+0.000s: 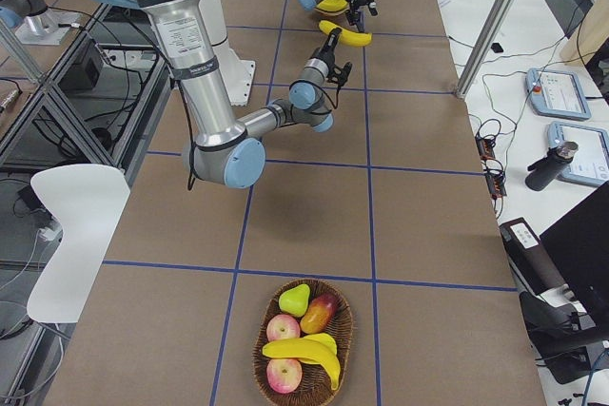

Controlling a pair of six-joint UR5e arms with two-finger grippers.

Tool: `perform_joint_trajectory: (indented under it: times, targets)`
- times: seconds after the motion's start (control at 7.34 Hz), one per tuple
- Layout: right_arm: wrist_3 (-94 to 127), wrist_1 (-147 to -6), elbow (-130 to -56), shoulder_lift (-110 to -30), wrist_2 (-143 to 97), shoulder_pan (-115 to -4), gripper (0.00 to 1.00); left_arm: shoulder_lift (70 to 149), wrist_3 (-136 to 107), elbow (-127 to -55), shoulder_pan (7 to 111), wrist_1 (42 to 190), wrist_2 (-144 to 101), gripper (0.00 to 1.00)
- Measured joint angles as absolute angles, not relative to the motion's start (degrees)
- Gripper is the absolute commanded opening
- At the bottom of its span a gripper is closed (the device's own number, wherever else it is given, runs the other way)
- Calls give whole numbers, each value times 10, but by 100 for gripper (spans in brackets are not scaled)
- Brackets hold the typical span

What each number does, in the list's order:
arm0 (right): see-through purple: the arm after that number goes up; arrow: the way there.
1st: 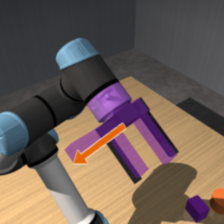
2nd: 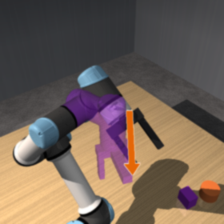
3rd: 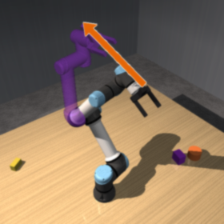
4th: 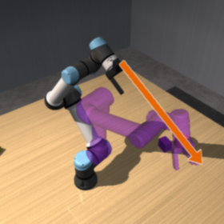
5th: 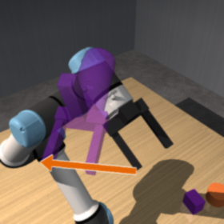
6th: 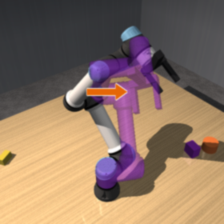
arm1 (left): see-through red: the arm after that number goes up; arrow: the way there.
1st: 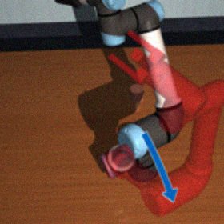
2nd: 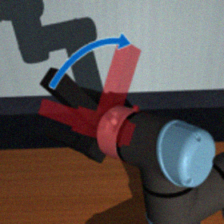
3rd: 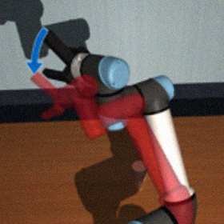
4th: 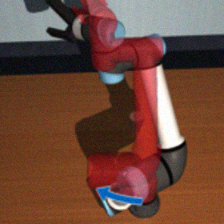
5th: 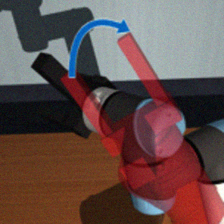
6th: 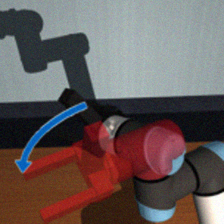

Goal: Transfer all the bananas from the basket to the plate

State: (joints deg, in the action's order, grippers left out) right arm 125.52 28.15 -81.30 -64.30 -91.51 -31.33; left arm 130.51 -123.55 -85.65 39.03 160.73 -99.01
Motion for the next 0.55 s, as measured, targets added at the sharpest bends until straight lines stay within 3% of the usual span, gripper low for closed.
perform_joint_trajectory:
  times: [0.55]
  targets:
    - [1254,322,-811,-626,-825,-270,0,1314,-1253,-843,388,1632,-979,100]
